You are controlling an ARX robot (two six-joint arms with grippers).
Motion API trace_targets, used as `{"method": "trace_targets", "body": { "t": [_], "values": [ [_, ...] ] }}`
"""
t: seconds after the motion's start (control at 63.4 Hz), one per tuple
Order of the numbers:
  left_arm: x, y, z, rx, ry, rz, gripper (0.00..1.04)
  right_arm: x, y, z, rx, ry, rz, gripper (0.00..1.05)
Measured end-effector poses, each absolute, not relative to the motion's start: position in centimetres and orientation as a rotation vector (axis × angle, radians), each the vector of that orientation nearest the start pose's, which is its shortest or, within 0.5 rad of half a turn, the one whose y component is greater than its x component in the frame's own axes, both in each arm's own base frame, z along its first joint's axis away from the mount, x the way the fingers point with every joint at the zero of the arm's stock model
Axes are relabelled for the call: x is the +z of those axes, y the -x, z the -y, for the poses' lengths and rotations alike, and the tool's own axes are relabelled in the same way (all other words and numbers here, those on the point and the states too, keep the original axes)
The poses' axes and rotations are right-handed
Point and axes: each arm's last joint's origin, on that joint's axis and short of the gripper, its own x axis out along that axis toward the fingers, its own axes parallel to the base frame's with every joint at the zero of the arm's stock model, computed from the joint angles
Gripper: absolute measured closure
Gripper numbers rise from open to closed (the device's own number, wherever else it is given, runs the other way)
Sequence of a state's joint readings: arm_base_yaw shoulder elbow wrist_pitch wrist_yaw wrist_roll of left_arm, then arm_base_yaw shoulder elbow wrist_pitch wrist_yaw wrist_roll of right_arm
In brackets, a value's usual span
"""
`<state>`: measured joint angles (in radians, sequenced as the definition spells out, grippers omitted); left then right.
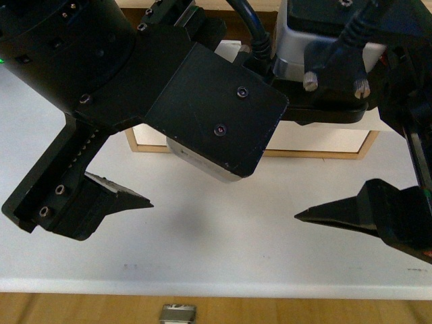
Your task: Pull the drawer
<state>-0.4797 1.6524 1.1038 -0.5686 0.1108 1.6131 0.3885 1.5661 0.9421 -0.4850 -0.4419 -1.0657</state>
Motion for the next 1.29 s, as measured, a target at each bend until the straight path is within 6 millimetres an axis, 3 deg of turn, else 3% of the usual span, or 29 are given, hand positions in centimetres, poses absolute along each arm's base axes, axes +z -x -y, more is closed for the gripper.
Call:
{"method": "trace_targets", "body": {
  "t": [0.331,0.662,0.804,0.915,1.104,1.293],
  "values": [
    [20.9,-27.5,14.9,-1.284,-1.557,-0.363,0.06,19.2,-25.9,-12.3,1.242,0.818,-0.594,0.09],
    [24.5,-26.2,14.4,-1.179,-1.49,-0.168,0.06,23.0,-24.4,-11.4,1.156,0.758,-0.454,0.09],
    [27.4,-25.6,12.9,-1.03,-1.389,-0.024,0.06,23.3,-24.1,-10.1,1.001,0.76,-0.403,0.09],
    [28.2,-25.2,11.9,-0.945,-1.337,0.04,0.06,24.1,-23.7,-9.4,0.875,0.721,-0.322,0.09],
    [27.9,-24.1,9.7,-0.798,-1.212,0.106,0.06,25.1,-21.6,-8.1,0.732,0.634,-0.225,0.09],
    [26.5,-21.4,6.8,-0.657,-1.09,0.103,0.06,25.1,-19.0,-6.6,0.56,0.549,-0.176,0.09]
  ]
}}
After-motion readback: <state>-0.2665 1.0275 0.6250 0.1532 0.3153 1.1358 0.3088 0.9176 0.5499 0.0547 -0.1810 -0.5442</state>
